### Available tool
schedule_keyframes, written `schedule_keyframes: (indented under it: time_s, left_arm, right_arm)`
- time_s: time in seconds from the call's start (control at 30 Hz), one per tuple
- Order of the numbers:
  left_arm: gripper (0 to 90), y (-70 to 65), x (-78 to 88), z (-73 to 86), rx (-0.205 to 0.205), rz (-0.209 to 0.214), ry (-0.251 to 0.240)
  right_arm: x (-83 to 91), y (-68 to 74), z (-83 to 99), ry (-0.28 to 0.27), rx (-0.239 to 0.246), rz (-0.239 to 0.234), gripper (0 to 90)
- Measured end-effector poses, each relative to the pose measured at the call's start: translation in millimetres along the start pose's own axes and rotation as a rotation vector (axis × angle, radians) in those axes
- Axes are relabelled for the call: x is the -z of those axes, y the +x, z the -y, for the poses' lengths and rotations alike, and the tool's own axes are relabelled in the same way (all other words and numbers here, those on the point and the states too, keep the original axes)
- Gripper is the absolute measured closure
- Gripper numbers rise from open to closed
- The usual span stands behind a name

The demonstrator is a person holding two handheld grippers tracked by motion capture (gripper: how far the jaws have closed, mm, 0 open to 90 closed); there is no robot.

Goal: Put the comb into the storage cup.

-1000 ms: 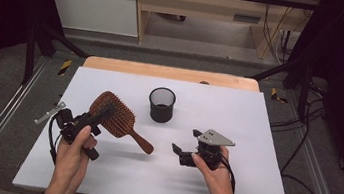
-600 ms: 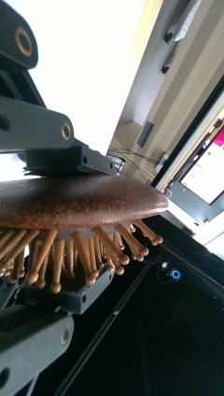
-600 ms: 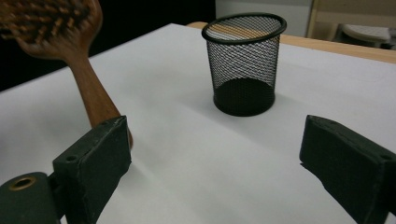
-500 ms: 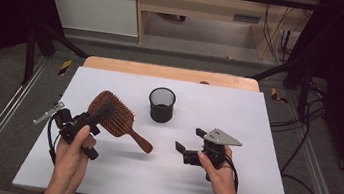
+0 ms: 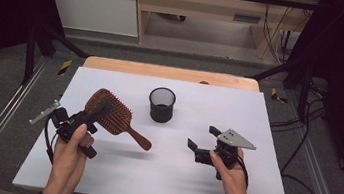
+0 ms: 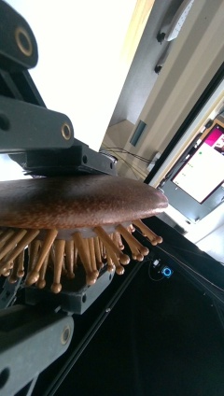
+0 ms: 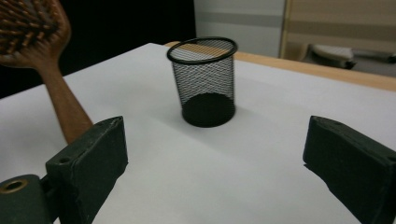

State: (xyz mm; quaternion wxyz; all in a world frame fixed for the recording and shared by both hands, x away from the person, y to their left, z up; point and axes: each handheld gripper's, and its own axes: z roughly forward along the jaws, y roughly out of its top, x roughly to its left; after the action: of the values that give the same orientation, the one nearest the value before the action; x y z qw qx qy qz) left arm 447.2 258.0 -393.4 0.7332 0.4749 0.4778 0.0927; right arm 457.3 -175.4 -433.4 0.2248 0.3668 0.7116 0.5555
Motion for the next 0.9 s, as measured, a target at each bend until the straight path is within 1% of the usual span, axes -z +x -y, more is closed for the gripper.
schedule_keyframes:
  time_s: [0.07, 0.1, 0.17, 0.23, 0.33, 0.4, 0.47, 0.53, 0.6, 0.67, 0.73, 0.83, 0.9]
  left_arm:
    - [51.0, -0.7, 0.8, -1.0, -0.006, 0.0, -0.001]
    - [51.0, -1.1, 1.0, -1.4, -0.008, 0.0, -0.003]
    - [51.0, -1.8, 1.5, -2.7, -0.014, 0.0, -0.006]
    - [51.0, -2.6, 1.6, -3.8, -0.014, 0.003, -0.012]
    - [51.0, -4.0, 0.8, -8.0, -0.03, 0.001, -0.018]
    - [51.0, -5.6, 0.1, -12.8, -0.041, -0.004, -0.027]
    - [51.0, -7.2, -1.1, -17.5, -0.034, -0.001, -0.038]
    - [51.0, -10.0, -3.8, -22.2, -0.028, -0.009, -0.052]
    - [51.0, -13.9, -7.0, -26.6, -0.042, -0.012, -0.061]
    - [51.0, -16.9, -11.4, -31.0, -0.049, -0.016, -0.055]
    - [51.0, -19.1, -16.5, -35.0, -0.05, -0.015, -0.045]
    - [50.9, -21.6, -22.4, -40.3, -0.061, -0.021, -0.03]
    - [50.9, -24.0, -25.6, -44.0, -0.066, -0.025, -0.026]
  right_arm:
    - [5.1, -3.3, 2.3, -0.008, 0.016, 0.03, 5.9]
    - [8.9, -5.4, 4.0, -0.019, 0.016, 0.05, 4.8]
    - [14.2, -8.0, 5.6, -0.031, 0.02, 0.074, 4.6]
    - [19.5, -10.9, 7.5, -0.036, 0.017, 0.091, 4.8]
    - [26.6, -14.3, 11.0, -0.041, 0.014, 0.114, 4.9]
    - [30.4, -15.6, 13.6, -0.044, 0.014, 0.124, 4.9]
    - [32.5, -16.5, 15.9, -0.035, 0.015, 0.125, 4.7]
    - [35.2, -17.8, 16.9, -0.032, 0.021, 0.126, 4.7]
    - [38.3, -17.6, 19.3, -0.024, 0.033, 0.125, 4.7]
    - [42.2, -17.3, 23.4, -0.007, 0.059, 0.131, 5.0]
    - [46.3, -17.4, 26.3, 0.001, 0.073, 0.129, 5.2]
    - [49.1, -17.7, 28.8, 0.005, 0.071, 0.128, 5.2]
    - [49.9, -16.5, 26.8, -0.002, 0.086, 0.141, 5.1]
